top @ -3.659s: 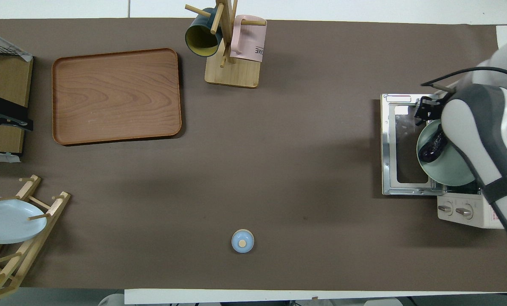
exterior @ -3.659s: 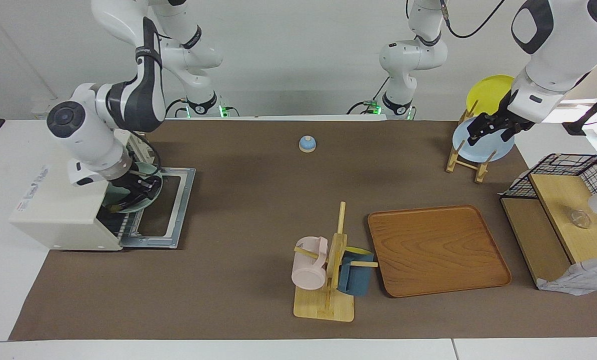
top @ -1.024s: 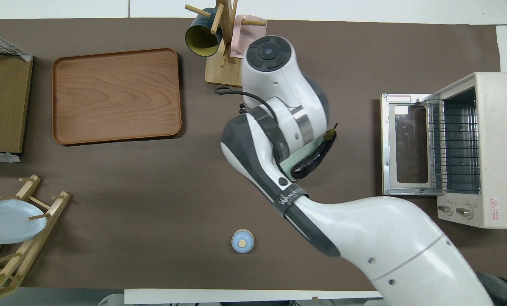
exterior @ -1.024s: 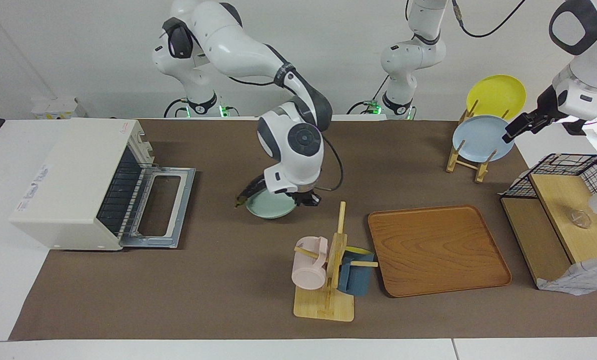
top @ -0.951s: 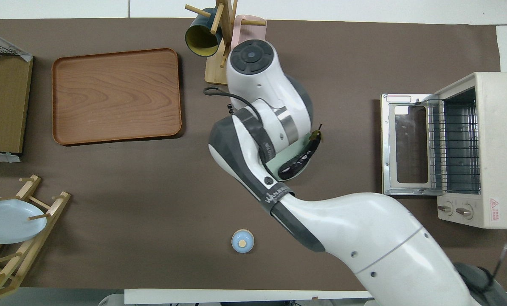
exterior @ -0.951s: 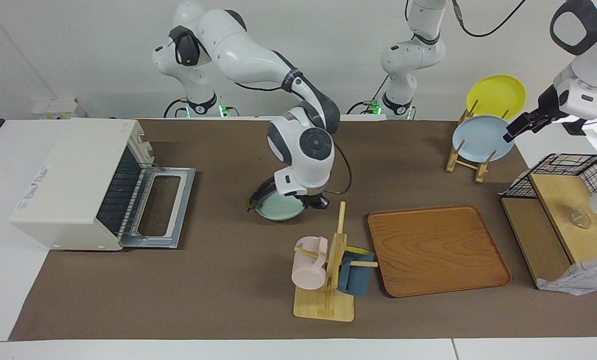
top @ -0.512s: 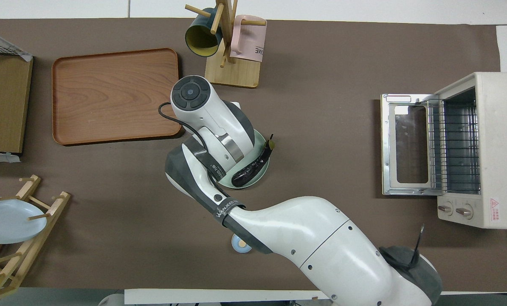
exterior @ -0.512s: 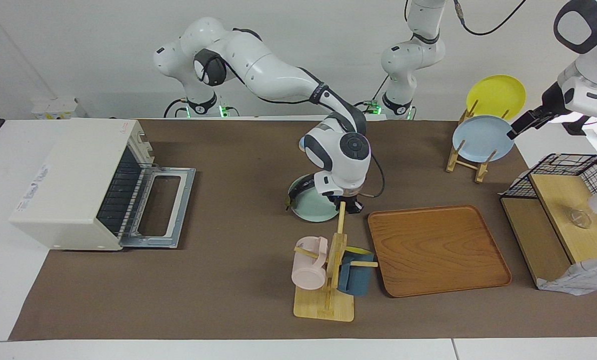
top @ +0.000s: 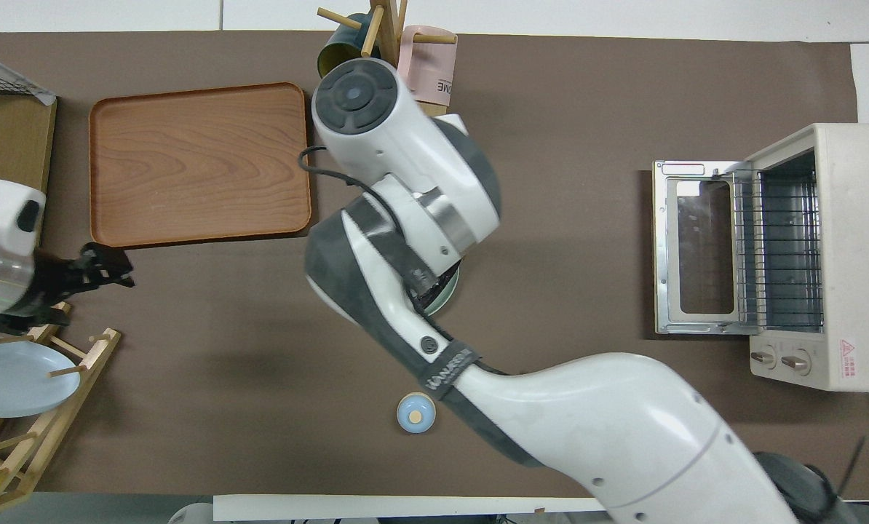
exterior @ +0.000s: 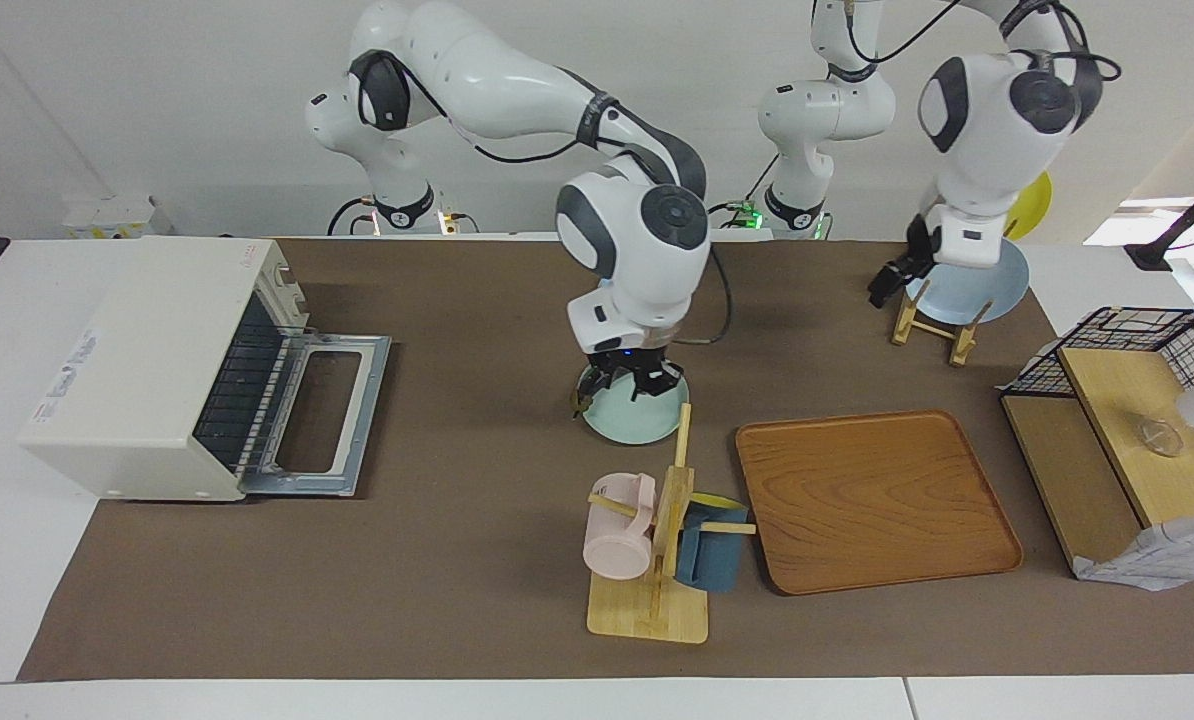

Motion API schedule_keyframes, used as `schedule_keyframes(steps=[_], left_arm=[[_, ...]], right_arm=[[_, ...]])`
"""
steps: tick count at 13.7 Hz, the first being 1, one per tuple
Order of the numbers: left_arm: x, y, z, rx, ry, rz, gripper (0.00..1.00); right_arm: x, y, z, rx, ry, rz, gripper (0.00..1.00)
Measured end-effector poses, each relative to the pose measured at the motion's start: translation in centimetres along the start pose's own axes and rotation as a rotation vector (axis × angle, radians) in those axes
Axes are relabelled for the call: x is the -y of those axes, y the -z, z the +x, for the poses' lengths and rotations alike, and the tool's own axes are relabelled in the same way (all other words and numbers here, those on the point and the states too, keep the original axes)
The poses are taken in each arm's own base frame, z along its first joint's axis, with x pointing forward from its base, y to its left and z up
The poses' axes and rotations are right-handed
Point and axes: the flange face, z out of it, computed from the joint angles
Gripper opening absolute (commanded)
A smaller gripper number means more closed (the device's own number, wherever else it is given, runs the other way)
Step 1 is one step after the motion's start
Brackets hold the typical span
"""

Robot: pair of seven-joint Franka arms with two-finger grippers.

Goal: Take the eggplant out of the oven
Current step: 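Pull the plate out with the right gripper and set it mid-table, then grasp the eggplant with the left gripper while the right gripper closes oven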

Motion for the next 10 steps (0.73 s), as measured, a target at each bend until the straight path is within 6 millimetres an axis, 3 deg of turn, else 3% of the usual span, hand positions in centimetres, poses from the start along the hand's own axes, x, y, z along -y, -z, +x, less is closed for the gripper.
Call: schedule_keyframes(steps=[2,4,5,7,10], left_arm=[[-7.6,-2.2,-5.7,-0.049,0.083,-0.042,1.00],[-15.1,-5.9,-12.0,-0.055,0.168,-0.078,1.00],[-17.9,-7.7,-14.3,-0.028,0.237,-0.086,1.00],[-22.7,-9.8,-16.4,0.043,0.464,-0.113,1.00],[-26.2,-11.8,-16.7,0.130,0.782,-0.126,0.99]], right_arm=[[-6.4,-1.6,3.5,0.005,0.087,0.001,0.05],[-13.6,-5.7,6.4,0.031,0.158,-0.010,0.00],[-16.7,-7.9,7.1,0.042,0.182,-0.012,0.00],[-22.1,-11.9,8.0,0.059,0.233,-0.022,0.00],[-26.8,-15.2,9.6,0.074,0.223,-0.018,0.00]])
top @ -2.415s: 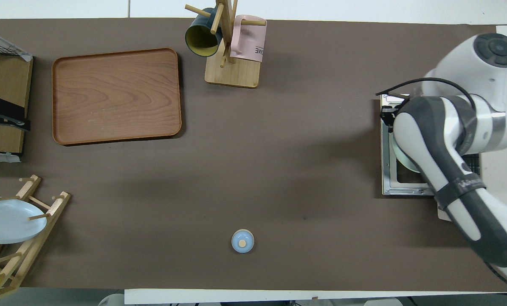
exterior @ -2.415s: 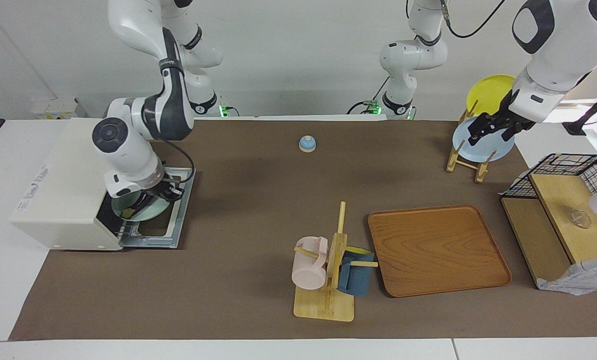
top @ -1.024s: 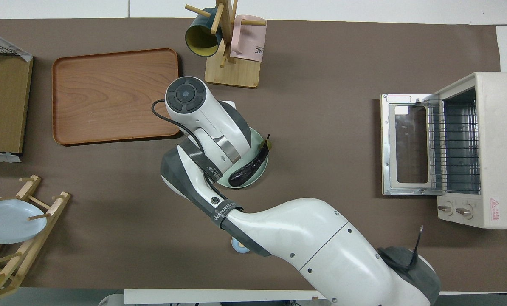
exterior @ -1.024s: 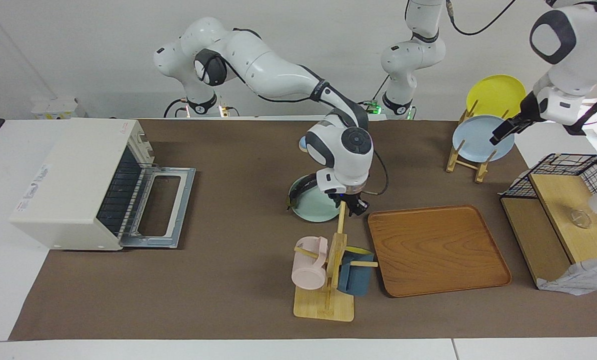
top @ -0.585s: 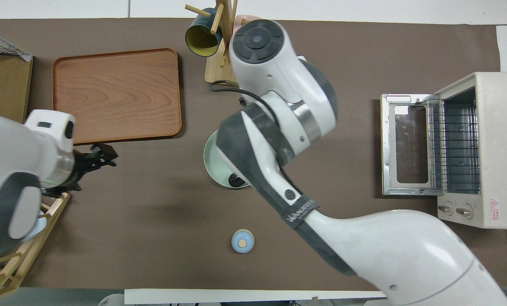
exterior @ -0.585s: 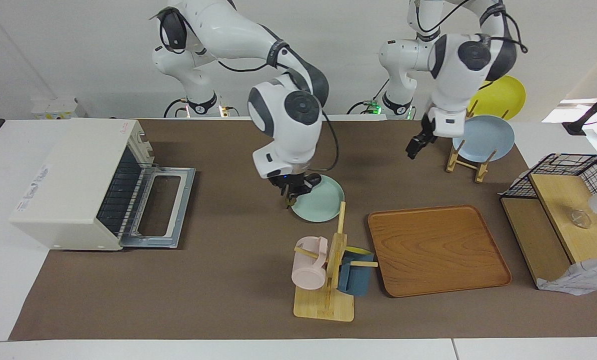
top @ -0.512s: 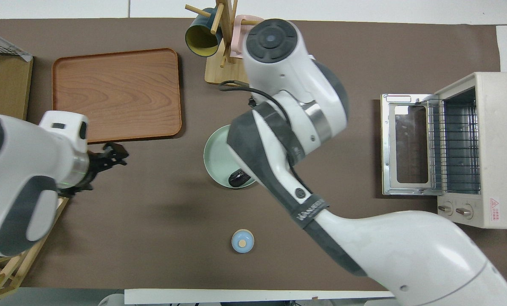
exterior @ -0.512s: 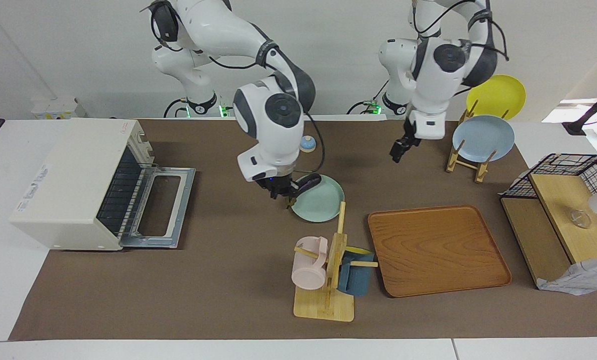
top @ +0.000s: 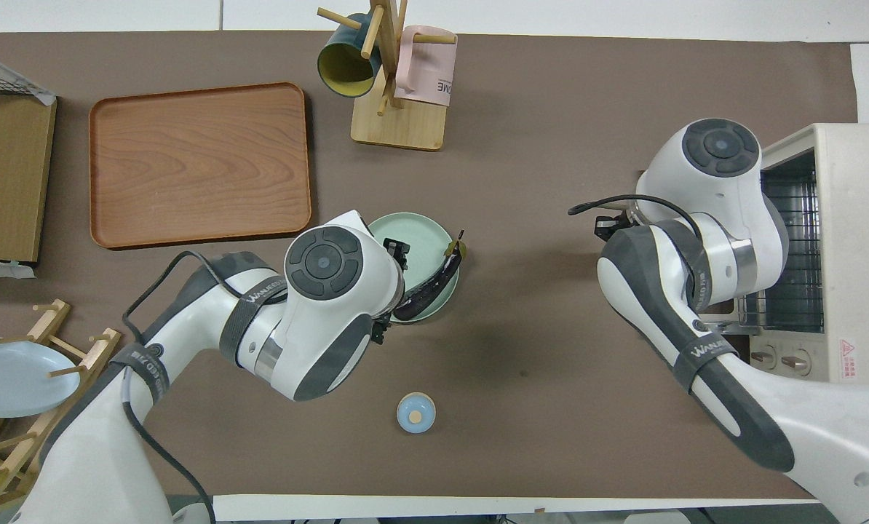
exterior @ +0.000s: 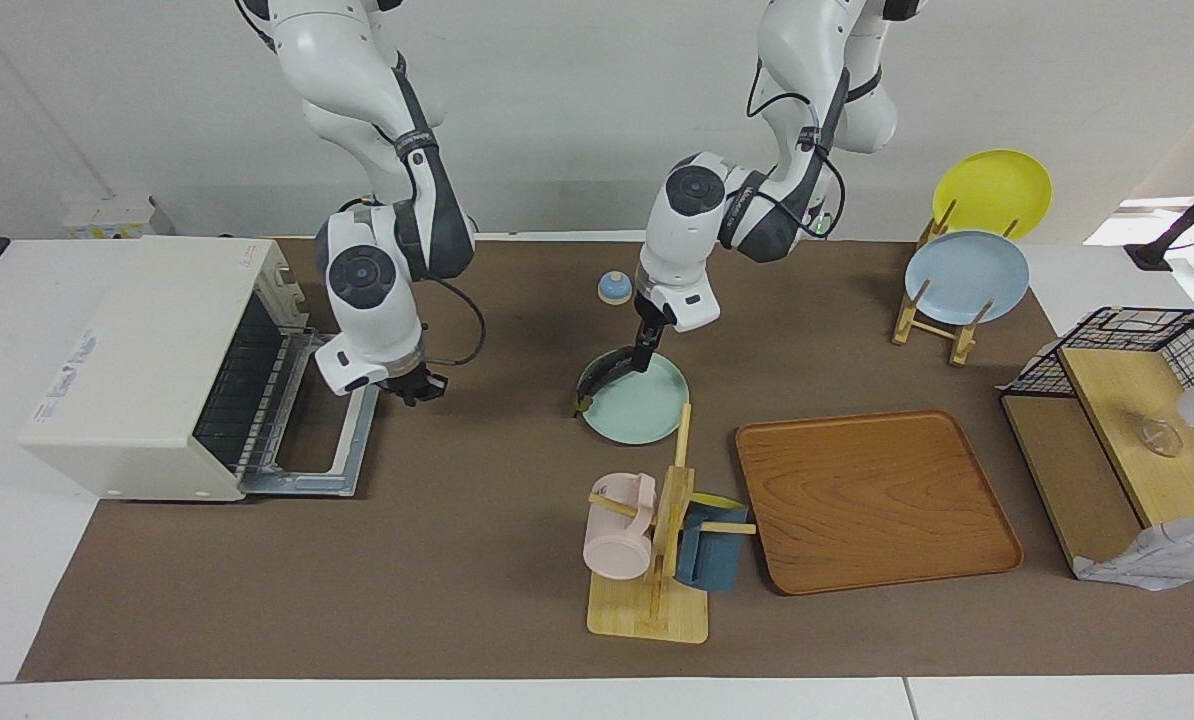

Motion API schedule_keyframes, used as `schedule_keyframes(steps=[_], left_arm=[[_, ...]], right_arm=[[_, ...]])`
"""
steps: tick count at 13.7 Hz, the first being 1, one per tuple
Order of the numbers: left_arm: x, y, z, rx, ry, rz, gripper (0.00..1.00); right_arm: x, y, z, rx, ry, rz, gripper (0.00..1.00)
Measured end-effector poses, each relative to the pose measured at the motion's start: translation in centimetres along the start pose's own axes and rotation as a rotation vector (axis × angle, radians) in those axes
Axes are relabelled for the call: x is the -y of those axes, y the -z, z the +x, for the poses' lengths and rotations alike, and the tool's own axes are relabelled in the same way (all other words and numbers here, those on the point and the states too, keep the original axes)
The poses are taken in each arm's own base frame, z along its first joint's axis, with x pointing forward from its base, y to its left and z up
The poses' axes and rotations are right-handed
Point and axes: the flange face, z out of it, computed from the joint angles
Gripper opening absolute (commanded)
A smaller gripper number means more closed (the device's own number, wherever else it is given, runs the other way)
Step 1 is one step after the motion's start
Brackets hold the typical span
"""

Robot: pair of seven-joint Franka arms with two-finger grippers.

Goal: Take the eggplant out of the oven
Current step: 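Grasp the eggplant with the left gripper while the right gripper closes oven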

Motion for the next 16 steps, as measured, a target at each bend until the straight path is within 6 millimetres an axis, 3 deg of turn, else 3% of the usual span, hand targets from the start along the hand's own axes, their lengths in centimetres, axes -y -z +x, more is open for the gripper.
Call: schedule_keyframes(steps=[3,5,9,10,12,14,15,16], left_arm=[[-1.8,-3.3,-0.9,0.032,0.197,0.040,0.94],[-2.7,-4.3,-1.1,0.034,0.233,0.046,0.63],[-2.9,-4.3,-1.2,0.036,0.234,0.045,0.22],[-2.9,-4.3,-1.2,0.034,0.232,0.048,0.17],[-2.7,-4.3,-1.2,0.028,0.221,0.061,0.08],[-2.6,-4.0,-1.3,0.011,0.203,0.101,0.05],[-2.6,-3.5,-1.3,0.003,0.187,0.124,0.02],[-2.7,-2.7,-1.3,-0.002,0.162,0.139,0.01]], right_arm=[[-0.8,-1.9,0.4,-0.008,0.046,-0.062,0.00],[-1.0,-2.1,0.5,-0.038,0.099,-0.136,0.00],[-0.6,-1.6,0.4,-0.038,0.135,-0.172,0.00],[-0.5,-0.7,0.5,-0.024,0.151,-0.185,0.01],[-1.1,2.8,0.8,0.016,0.206,-0.214,0.03],[-4.6,7.7,0.6,0.028,0.265,-0.217,0.08],[-7.9,10.4,0.3,0.028,0.293,-0.217,0.15],[-11.7,12.4,-0.1,0.040,0.302,-0.214,0.50]])
